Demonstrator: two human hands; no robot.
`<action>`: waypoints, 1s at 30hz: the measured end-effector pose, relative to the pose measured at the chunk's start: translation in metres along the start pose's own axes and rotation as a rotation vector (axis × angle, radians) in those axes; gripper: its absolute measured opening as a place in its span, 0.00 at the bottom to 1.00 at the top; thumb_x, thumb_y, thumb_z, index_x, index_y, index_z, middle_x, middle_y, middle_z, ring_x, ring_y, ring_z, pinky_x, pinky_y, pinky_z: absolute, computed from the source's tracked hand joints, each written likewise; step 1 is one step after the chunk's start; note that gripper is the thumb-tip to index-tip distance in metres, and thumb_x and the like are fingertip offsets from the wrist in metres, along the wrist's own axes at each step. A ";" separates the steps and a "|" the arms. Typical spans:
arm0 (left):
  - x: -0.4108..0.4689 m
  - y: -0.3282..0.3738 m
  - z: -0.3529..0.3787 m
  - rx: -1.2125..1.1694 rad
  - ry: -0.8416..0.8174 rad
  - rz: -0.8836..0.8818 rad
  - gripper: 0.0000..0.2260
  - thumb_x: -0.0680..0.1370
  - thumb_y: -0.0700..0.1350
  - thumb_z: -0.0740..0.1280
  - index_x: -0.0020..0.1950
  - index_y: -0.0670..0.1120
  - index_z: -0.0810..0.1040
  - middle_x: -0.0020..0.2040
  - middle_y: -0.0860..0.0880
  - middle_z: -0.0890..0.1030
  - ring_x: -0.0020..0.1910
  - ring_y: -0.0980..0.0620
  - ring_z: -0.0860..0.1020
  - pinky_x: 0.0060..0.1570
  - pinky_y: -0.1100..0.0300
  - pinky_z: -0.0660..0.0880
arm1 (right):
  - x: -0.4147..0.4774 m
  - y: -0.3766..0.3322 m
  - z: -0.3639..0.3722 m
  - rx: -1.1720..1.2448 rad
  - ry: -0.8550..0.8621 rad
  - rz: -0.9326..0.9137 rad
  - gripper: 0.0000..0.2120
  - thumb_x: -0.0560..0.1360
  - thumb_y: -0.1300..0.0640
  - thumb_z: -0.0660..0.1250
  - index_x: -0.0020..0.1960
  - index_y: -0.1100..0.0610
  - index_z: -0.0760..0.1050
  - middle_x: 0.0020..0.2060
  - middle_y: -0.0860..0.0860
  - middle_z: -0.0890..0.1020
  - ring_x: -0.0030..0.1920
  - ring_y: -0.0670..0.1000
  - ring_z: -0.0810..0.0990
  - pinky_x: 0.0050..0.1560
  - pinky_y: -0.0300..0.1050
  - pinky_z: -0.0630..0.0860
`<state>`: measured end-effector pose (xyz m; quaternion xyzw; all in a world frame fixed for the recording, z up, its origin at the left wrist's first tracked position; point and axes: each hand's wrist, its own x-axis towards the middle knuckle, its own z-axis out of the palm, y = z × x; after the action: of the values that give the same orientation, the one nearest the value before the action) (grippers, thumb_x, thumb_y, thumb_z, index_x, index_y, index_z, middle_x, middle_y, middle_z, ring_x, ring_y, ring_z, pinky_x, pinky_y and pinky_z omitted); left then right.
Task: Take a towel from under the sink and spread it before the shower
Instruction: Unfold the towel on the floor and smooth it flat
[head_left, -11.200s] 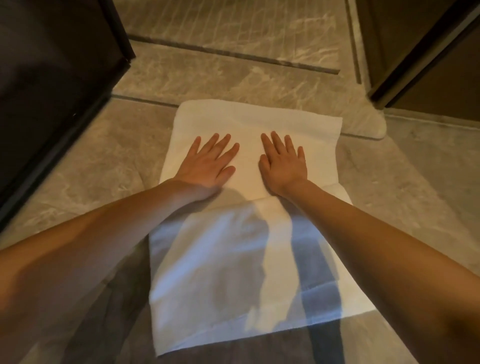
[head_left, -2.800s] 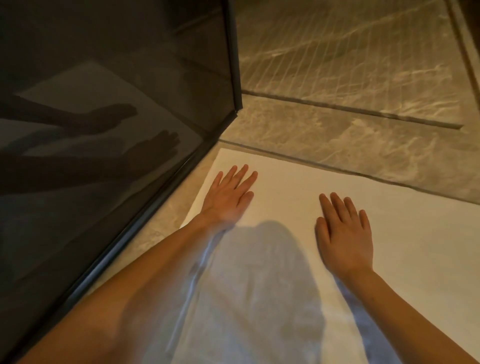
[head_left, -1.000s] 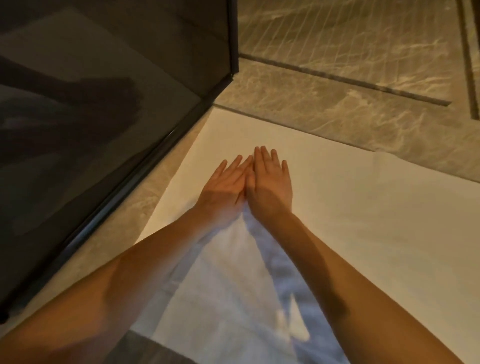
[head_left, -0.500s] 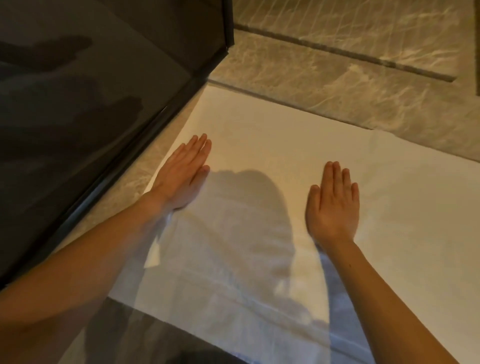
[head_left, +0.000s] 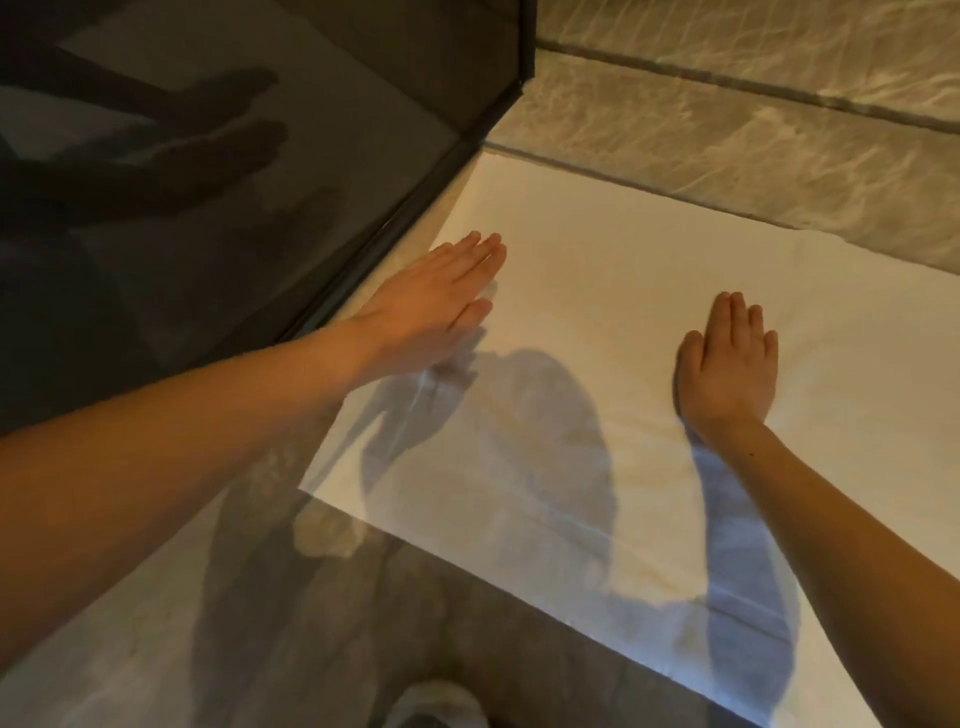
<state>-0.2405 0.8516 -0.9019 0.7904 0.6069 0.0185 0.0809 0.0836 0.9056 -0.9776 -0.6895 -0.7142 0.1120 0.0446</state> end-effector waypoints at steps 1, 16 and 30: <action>-0.007 -0.003 -0.008 0.007 0.021 0.014 0.27 0.83 0.54 0.47 0.80 0.44 0.50 0.80 0.48 0.50 0.79 0.51 0.48 0.72 0.67 0.36 | 0.000 -0.002 0.000 0.010 0.006 0.011 0.27 0.83 0.52 0.46 0.79 0.62 0.50 0.79 0.57 0.54 0.79 0.57 0.51 0.77 0.55 0.48; -0.019 0.034 0.094 -0.066 -0.012 -0.017 0.25 0.83 0.51 0.48 0.78 0.41 0.54 0.79 0.43 0.58 0.78 0.50 0.51 0.77 0.52 0.48 | -0.036 -0.171 0.047 0.180 -0.042 -0.165 0.27 0.83 0.50 0.45 0.80 0.57 0.51 0.79 0.52 0.54 0.79 0.52 0.47 0.78 0.49 0.43; -0.057 -0.034 0.091 -0.059 0.046 -0.019 0.26 0.83 0.49 0.49 0.79 0.39 0.52 0.80 0.42 0.54 0.79 0.47 0.51 0.77 0.50 0.50 | -0.070 -0.022 0.032 -0.044 0.017 0.006 0.30 0.82 0.44 0.43 0.80 0.56 0.45 0.80 0.53 0.50 0.79 0.53 0.46 0.78 0.52 0.44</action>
<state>-0.2764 0.7956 -0.9929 0.7811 0.6155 0.0539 0.0903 0.0587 0.8328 -0.9976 -0.6933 -0.7140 0.0908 0.0352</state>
